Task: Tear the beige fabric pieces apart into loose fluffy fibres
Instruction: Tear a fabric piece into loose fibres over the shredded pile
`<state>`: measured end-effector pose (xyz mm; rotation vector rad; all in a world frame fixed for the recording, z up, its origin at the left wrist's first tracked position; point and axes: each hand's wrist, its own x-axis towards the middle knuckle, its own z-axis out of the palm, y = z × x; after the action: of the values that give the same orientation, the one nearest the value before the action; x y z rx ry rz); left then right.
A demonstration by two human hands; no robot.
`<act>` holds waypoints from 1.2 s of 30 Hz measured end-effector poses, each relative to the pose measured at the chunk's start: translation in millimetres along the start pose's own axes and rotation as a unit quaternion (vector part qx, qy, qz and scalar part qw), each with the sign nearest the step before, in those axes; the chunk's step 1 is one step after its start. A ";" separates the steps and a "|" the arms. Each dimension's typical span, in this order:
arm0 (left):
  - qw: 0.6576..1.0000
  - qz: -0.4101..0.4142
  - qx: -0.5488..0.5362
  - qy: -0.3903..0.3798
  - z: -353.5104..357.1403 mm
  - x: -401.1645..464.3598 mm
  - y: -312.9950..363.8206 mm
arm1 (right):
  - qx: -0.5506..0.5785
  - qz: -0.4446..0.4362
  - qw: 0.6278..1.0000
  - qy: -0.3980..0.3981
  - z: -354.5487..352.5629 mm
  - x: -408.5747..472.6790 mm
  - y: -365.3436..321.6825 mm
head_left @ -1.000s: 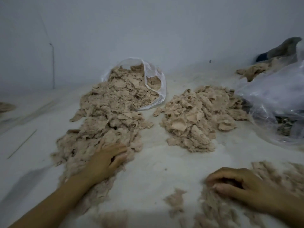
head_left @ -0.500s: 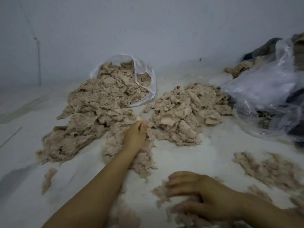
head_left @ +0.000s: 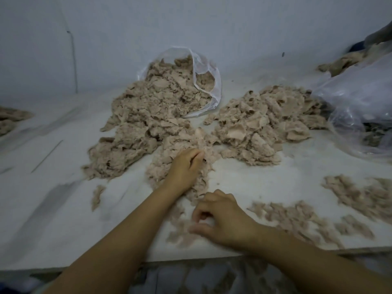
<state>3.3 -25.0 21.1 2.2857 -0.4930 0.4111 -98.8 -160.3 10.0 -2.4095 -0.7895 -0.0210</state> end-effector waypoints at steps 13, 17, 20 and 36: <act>0.956 -0.013 -0.097 -0.278 -2.4 -12.6 32.6 | 0.237 0.156 0.952 0.111 -56.6 -15.8 55.0; 0.926 -0.138 -0.290 -0.196 0.8 -8.1 36.7 | 0.409 0.194 0.882 0.133 -64.4 -9.1 59.2; 0.903 -0.166 -0.333 -0.214 -5.5 -5.5 34.0 | 0.469 0.216 0.848 0.123 -68.0 -7.4 60.0; 0.858 -0.238 -0.369 -0.265 -10.8 2.5 33.3 | 0.506 0.246 0.817 0.122 -65.8 2.1 58.0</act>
<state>-11.5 -39.2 49.6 1.6351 -0.2533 -0.5911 -54.8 -232.4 33.3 -1.4528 0.0281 0.2340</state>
